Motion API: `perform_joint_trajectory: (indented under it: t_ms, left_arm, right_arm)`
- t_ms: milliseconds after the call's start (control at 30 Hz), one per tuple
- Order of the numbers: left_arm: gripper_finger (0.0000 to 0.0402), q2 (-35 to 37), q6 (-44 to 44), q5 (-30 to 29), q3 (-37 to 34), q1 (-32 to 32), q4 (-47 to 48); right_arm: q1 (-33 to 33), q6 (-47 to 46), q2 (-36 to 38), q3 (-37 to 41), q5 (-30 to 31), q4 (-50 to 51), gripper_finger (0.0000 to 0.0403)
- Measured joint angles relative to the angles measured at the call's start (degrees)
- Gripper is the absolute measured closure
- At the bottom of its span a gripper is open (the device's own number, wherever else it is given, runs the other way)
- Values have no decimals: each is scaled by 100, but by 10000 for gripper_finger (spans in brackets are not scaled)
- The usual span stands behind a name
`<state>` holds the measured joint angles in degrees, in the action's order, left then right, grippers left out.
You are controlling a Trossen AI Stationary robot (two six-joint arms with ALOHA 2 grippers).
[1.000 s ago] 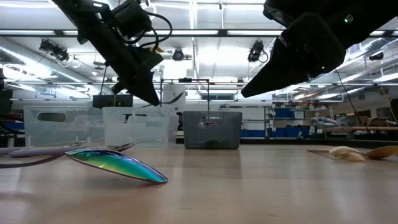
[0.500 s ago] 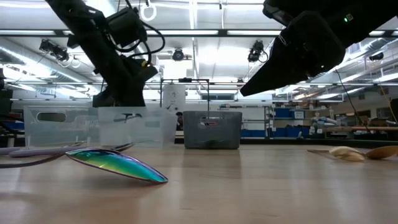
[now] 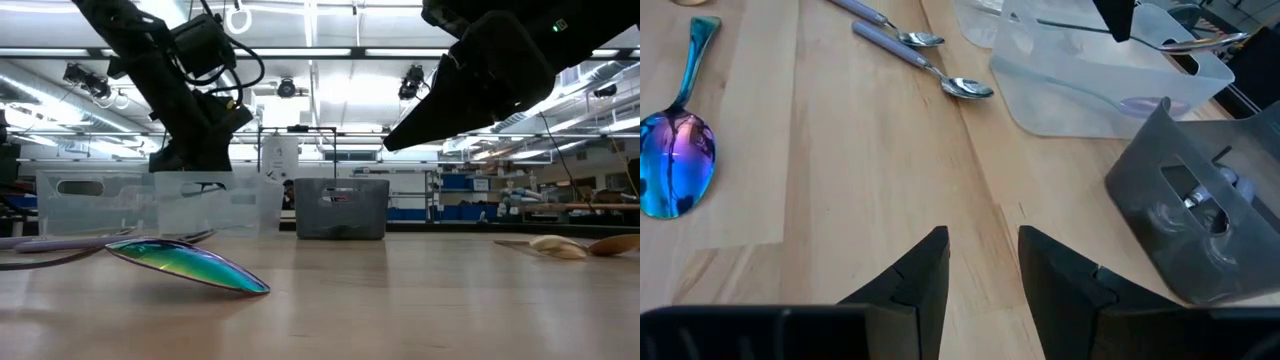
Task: Sort silverware by color (type)
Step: Put the blue spoon into the right transparent bin, then put the purple spoon into the black transparent bin
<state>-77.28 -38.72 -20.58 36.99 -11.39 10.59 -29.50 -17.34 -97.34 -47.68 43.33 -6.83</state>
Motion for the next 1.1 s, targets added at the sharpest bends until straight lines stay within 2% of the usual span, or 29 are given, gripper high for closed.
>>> perform_joint_trajectory:
  t_ms: [300,733,833,933,1100]
  left_arm:
    - [369,-373,64,130,4,79,-145]
    - [285,-487,74,274,6,76,-173]
    - [273,-471,395,288,85,108,-172]
    - [270,-340,1171,265,215,286,-217]
    - [269,-55,2019,-305,303,803,-377]
  right_arm:
    - [1,61,0,-2,-2,-4,271]
    - [-1,83,0,-2,-2,0,271]
    - [-1,83,0,-2,-2,0,271]
    - [1,81,0,-2,0,2,271]
    - [6,83,0,-2,0,4,271]
